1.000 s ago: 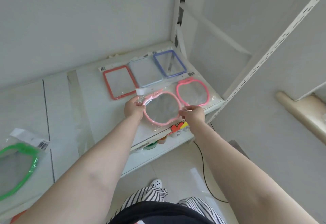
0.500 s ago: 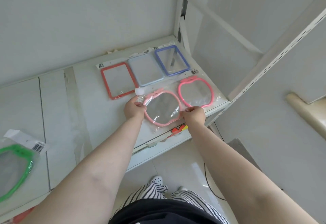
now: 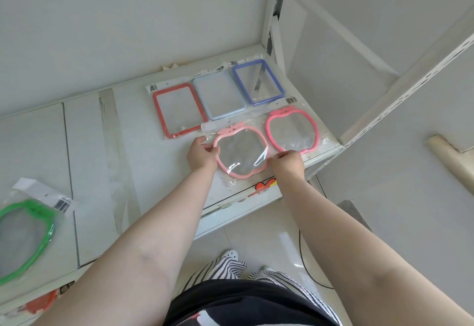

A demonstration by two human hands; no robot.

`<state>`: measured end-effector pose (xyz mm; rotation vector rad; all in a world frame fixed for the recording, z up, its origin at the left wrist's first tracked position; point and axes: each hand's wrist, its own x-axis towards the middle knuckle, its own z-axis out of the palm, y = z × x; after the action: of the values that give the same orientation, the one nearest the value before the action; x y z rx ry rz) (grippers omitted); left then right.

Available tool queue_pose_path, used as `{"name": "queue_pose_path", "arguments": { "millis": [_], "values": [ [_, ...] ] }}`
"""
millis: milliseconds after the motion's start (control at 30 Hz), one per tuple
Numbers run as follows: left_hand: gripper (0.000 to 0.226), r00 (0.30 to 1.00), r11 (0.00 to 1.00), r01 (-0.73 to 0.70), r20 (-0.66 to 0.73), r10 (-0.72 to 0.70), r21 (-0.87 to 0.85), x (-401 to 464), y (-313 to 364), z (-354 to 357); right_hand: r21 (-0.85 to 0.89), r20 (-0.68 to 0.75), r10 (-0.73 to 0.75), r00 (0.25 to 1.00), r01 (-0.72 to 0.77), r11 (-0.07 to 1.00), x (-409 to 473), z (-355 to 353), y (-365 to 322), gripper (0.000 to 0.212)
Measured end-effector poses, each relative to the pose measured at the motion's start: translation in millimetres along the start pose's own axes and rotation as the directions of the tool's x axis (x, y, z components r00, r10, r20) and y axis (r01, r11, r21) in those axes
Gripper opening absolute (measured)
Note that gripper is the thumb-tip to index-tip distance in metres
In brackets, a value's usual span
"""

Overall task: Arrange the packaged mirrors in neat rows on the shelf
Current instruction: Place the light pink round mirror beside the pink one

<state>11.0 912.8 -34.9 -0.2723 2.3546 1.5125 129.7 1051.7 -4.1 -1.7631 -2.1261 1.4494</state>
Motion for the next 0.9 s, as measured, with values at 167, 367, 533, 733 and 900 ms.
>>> {"name": "queue_pose_path", "arguments": {
  "millis": [167,367,533,733,900],
  "values": [
    [0.044,1.0,1.0,0.007,-0.014,-0.007,0.007,0.8,0.2,1.9,0.003,0.003,0.002,1.0,-0.002,1.0,2.2,-0.9,0.2,0.016],
    [0.044,1.0,0.999,-0.001,-0.018,0.002,0.05,-1.6,3.3,1.2,-0.004,0.002,0.007,1.0,-0.007,1.0,5.2,-1.9,2.0,0.018],
    [0.043,1.0,0.998,0.01,-0.008,-0.01,0.06,-1.5,4.0,0.9,-0.02,0.008,0.002,1.0,-0.002,1.0,4.8,-1.3,2.3,0.02],
    [0.045,1.0,0.996,-0.009,-0.002,0.01,0.091,1.2,1.7,-0.2,-0.055,-0.008,-0.014,1.0,0.014,0.998,-0.5,-1.9,2.1,0.018],
    [0.046,1.0,0.989,-0.017,0.011,0.016,0.145,1.7,3.1,-2.8,-0.084,-0.049,-0.045,0.998,0.041,0.996,-4.5,-1.7,4.6,0.036]
  ]
}}
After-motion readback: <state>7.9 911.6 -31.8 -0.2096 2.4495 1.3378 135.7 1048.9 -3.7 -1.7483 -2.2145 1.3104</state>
